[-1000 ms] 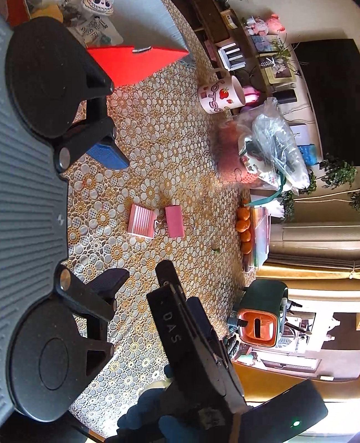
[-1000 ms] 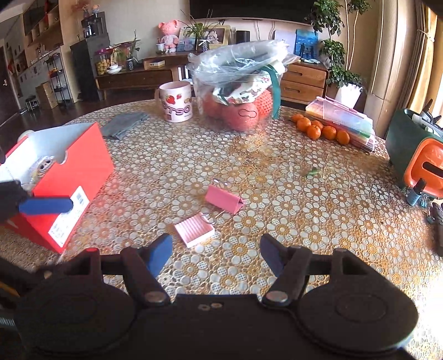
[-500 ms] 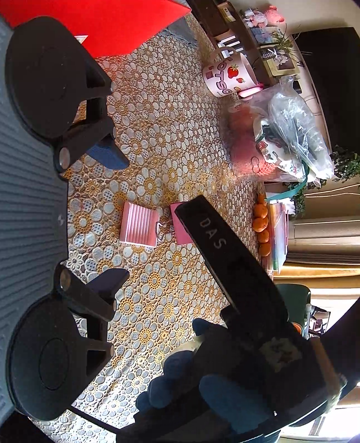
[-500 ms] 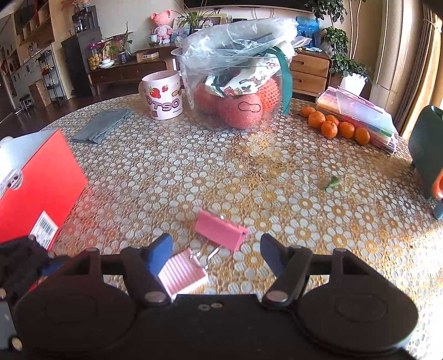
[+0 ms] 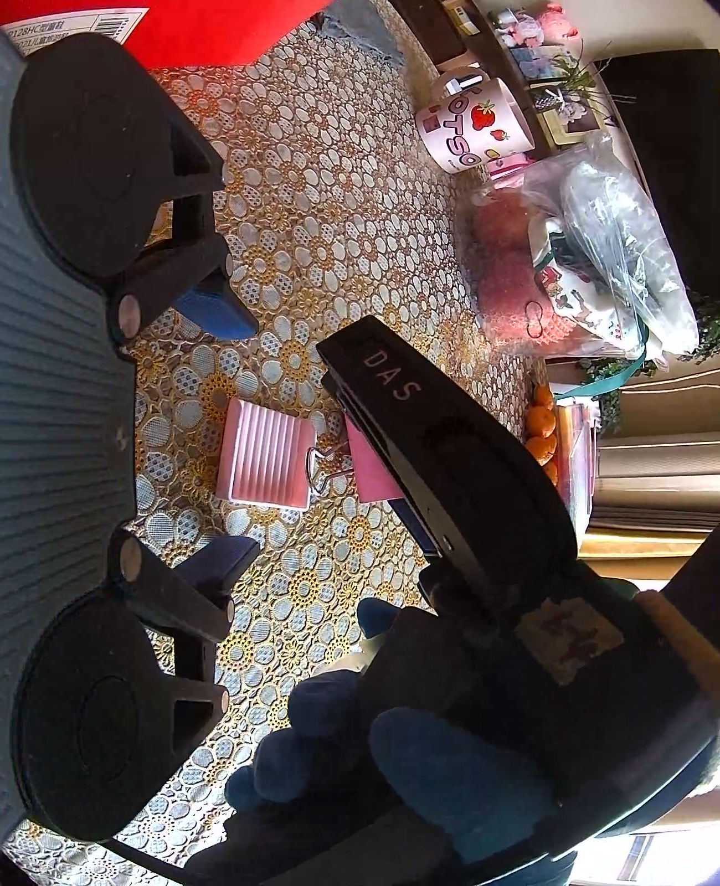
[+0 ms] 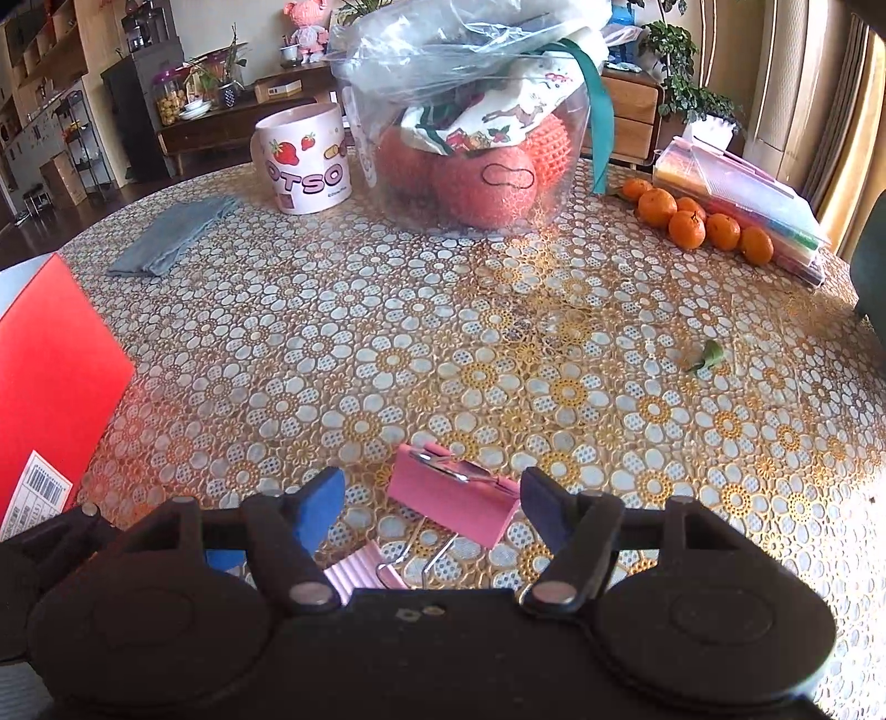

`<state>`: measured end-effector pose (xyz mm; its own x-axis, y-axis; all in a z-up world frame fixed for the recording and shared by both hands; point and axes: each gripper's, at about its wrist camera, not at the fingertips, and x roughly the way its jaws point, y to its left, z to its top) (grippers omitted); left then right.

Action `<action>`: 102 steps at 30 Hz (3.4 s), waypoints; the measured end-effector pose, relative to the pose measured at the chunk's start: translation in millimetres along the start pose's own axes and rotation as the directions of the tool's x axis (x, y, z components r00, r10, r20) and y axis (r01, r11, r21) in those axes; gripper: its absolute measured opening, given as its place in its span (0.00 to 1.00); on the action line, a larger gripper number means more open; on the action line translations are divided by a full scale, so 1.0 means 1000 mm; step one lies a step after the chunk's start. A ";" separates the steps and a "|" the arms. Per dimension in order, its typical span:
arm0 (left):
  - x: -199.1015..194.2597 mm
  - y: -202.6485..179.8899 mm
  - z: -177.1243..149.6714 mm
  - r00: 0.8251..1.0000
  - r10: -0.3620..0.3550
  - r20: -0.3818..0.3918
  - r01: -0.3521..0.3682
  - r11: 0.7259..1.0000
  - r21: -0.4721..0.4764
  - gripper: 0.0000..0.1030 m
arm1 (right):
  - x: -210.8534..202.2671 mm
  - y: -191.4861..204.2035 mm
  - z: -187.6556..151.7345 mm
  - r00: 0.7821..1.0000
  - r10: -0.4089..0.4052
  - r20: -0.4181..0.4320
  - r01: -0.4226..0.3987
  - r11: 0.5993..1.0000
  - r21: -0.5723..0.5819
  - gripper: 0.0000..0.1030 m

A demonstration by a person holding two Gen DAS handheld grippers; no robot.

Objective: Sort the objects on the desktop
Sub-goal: 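Close the left gripper on the pink ribbed block while the right gripper grasps the pink binder clip, then carry the pink block with the left gripper while the right gripper carries the clip over the box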

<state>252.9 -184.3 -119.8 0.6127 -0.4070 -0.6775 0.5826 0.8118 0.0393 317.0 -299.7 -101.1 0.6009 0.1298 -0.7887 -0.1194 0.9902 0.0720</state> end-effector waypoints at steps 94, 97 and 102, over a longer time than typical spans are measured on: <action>-0.283 0.152 -0.071 0.935 0.323 0.145 -0.275 0.921 -0.277 0.38 | -0.180 0.174 -0.038 0.954 0.282 0.101 -0.240 0.920 -0.309 0.53; -0.282 0.170 -0.076 0.925 0.359 0.126 -0.317 0.909 -0.269 0.38 | -0.175 0.191 -0.034 0.952 0.291 0.098 -0.245 0.911 -0.331 0.53; -0.274 0.196 -0.081 0.912 0.398 0.097 -0.363 0.895 -0.259 0.38 | -0.162 0.217 -0.026 0.952 0.291 0.094 -0.241 0.902 -0.359 0.53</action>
<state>156.3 120.0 14.3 0.8427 -0.0888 -0.5310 0.1608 0.9828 0.0907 173.6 -107.6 26.6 0.6112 0.4168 -0.6729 -0.5362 0.8434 0.0354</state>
